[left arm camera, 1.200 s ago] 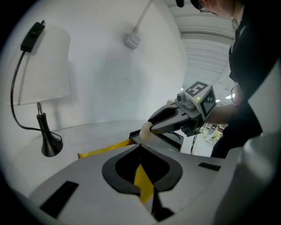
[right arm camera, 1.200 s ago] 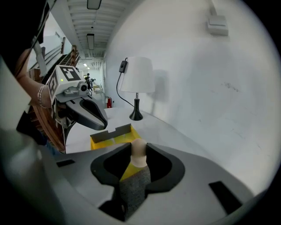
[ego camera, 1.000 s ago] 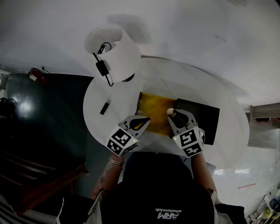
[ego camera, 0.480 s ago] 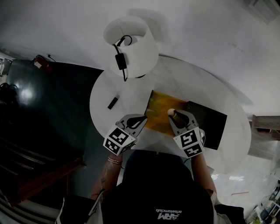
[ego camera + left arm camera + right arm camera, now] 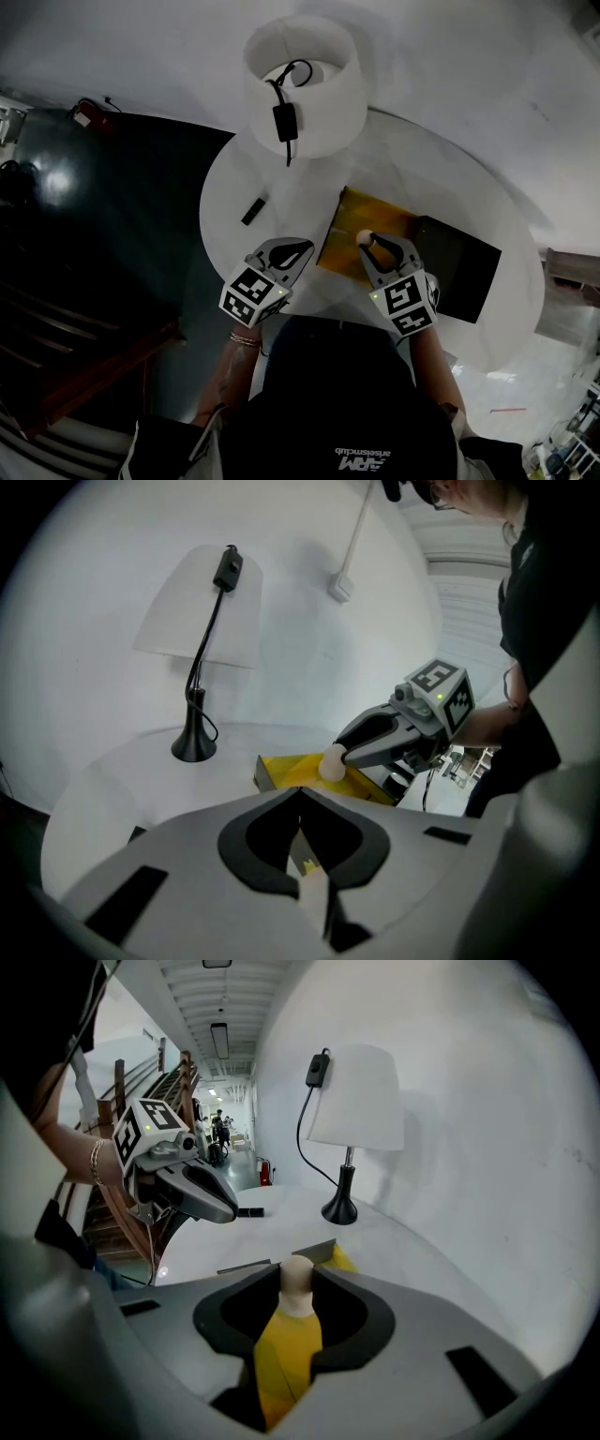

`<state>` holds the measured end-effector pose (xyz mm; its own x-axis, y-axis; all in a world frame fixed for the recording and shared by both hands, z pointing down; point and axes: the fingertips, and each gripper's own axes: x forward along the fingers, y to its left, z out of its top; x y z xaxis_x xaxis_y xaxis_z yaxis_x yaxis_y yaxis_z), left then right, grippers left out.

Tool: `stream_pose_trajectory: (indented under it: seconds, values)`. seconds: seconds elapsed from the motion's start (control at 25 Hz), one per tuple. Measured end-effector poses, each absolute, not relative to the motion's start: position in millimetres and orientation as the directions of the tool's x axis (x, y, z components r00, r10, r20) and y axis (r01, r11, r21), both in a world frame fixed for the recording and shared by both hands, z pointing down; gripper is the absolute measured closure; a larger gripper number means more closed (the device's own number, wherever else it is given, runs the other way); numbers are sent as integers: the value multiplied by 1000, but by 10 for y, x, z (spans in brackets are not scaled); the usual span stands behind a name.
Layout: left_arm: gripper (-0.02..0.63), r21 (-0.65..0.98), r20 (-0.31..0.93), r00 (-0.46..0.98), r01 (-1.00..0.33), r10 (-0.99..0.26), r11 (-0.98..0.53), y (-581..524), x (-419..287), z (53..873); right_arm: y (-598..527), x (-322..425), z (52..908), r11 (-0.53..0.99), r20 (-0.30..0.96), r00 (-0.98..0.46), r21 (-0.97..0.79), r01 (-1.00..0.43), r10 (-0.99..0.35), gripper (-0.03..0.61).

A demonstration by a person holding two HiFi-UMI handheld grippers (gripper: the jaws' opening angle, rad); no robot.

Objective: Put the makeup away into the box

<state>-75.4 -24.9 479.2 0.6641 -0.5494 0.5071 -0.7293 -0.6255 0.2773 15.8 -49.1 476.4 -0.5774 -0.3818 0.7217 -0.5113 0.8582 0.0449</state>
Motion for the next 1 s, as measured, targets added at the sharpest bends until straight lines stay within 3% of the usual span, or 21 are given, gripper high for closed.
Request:
stream_pose_trajectory:
  seconds: [1.0]
  values:
    - [597,372,557,661,-739,-502,-561,-347,-1045,5301,-394,-180,5355,875,788,-571,-91,-476,-229,456]
